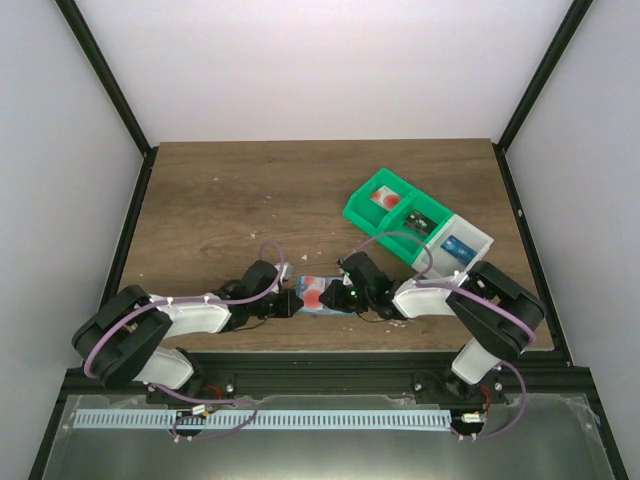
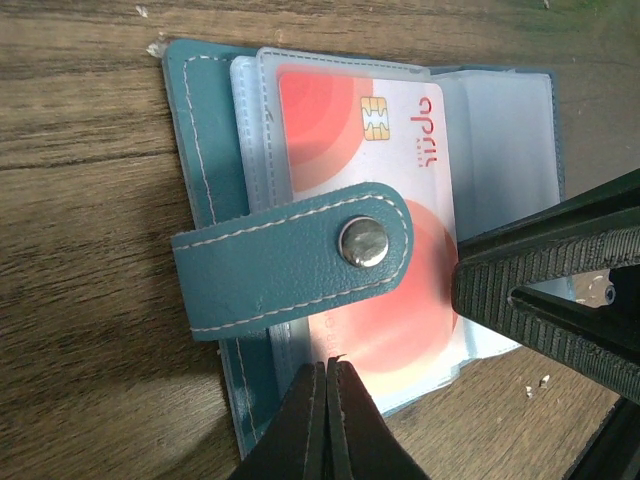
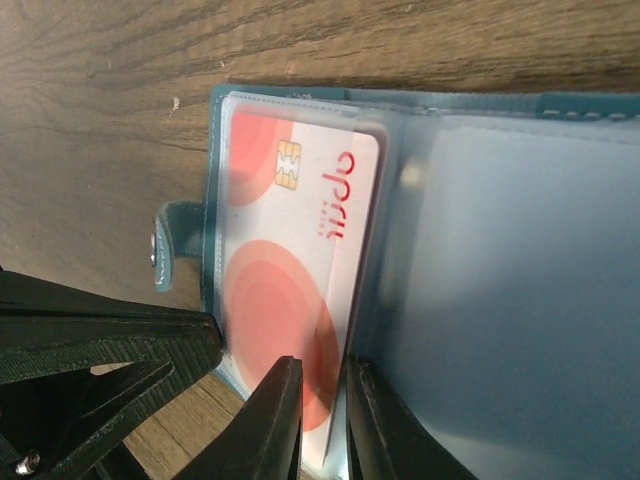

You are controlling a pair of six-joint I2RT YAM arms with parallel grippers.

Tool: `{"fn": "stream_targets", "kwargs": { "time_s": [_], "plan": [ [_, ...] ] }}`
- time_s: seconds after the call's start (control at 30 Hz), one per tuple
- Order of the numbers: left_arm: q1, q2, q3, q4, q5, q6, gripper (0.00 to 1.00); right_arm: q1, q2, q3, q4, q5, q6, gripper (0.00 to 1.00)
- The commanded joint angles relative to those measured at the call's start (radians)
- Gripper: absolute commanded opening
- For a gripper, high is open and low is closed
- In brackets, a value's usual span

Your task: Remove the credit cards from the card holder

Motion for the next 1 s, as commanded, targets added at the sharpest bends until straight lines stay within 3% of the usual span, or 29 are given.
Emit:
{"fn": "stream_targets", "kwargs": {
  "time_s": [0.0, 0.53, 0.97],
  "plan": [
    [0.005, 0.02, -0.023, -0.002, -0.01, 0.016, 0.01, 0.01, 0.019, -0.001, 0.023, 0.004, 0.001, 0.13],
    [0.006, 0.019, -0.038, 0.016, -0.001, 0.005, 0.01, 0.009, 0.029, -0.018, 0.097, -0.052, 0.012, 0.03],
    [0.006, 0.024, -0.044, 0.029, 0.008, 0.002, 0.01, 0.01, 0.045, -0.023, 0.122, -0.068, 0.031, 0.12]
  ]
}}
